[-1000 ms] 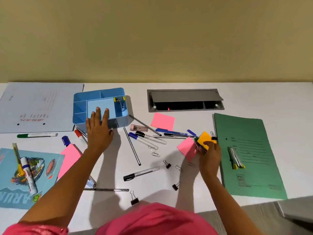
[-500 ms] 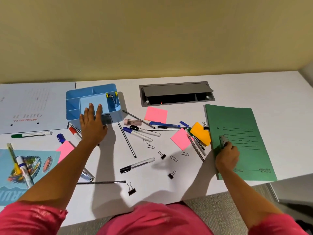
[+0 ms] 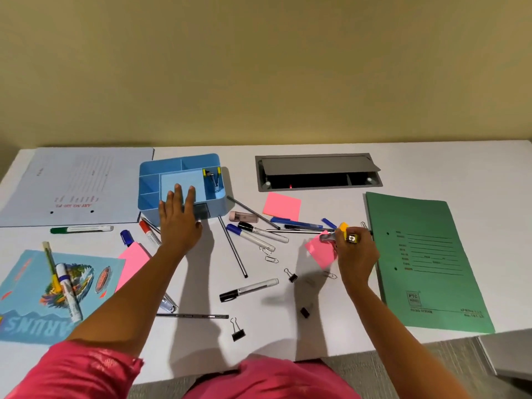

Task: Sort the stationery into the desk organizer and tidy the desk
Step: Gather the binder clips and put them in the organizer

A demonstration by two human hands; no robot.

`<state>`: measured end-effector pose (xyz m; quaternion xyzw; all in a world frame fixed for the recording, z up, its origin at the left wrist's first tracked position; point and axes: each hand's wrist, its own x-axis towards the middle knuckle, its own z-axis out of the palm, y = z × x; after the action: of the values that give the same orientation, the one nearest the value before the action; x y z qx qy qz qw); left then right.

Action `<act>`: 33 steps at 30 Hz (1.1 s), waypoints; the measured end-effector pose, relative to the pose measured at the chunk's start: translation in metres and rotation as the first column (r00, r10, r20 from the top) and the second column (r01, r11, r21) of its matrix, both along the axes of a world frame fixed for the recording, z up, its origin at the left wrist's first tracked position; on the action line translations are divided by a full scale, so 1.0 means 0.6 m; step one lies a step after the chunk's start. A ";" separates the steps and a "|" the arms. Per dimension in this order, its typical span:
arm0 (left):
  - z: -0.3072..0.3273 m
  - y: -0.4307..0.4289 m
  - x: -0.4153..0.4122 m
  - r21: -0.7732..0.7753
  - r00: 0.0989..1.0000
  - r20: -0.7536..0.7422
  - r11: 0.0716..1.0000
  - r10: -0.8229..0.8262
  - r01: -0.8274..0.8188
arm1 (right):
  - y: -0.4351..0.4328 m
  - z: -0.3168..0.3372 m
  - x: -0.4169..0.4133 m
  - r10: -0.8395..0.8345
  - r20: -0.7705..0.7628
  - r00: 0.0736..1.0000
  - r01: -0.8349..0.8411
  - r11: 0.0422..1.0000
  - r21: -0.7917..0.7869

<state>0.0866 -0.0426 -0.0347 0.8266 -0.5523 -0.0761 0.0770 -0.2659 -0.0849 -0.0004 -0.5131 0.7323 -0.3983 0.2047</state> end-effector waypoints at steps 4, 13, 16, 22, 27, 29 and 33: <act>0.000 0.001 -0.003 0.012 1.000 0.006 1.000 0.013 -0.013 | -0.008 0.042 0.103 0.206 0.108 0.973 -0.195 0.975 -0.102; 0.004 0.001 -0.009 0.035 0.999 0.003 0.999 0.035 -0.035 | -0.067 0.102 0.310 0.564 0.125 0.816 -0.536 0.820 -0.203; 0.003 0.001 -0.010 0.025 0.999 -0.004 0.999 0.037 -0.037 | -0.085 0.097 0.358 0.609 0.040 0.792 -0.584 0.776 -0.239; -0.006 0.000 -0.013 -0.025 0.997 -0.029 0.997 0.072 -0.073 | -0.115 0.067 0.415 0.661 -0.114 0.741 -0.671 0.737 -0.083; -0.013 0.002 -0.016 -0.070 0.996 -0.022 0.994 0.083 -0.084 | -0.135 0.031 0.442 0.730 -0.274 0.626 -0.729 0.673 0.129; -0.014 0.004 -0.019 -0.092 0.996 -0.031 0.992 0.088 -0.091 | -0.137 0.021 0.449 0.738 -0.318 0.595 -0.735 0.660 0.156; -0.016 0.005 -0.022 -0.120 0.995 -0.035 0.988 0.096 -0.099 | -0.134 0.013 0.455 0.723 -0.413 0.554 -0.738 0.656 0.159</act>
<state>0.0732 -0.0394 -0.0442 0.8451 -0.5137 -0.0503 0.1388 0.0070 -0.1655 0.0072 -0.8492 0.4727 -0.1617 0.1711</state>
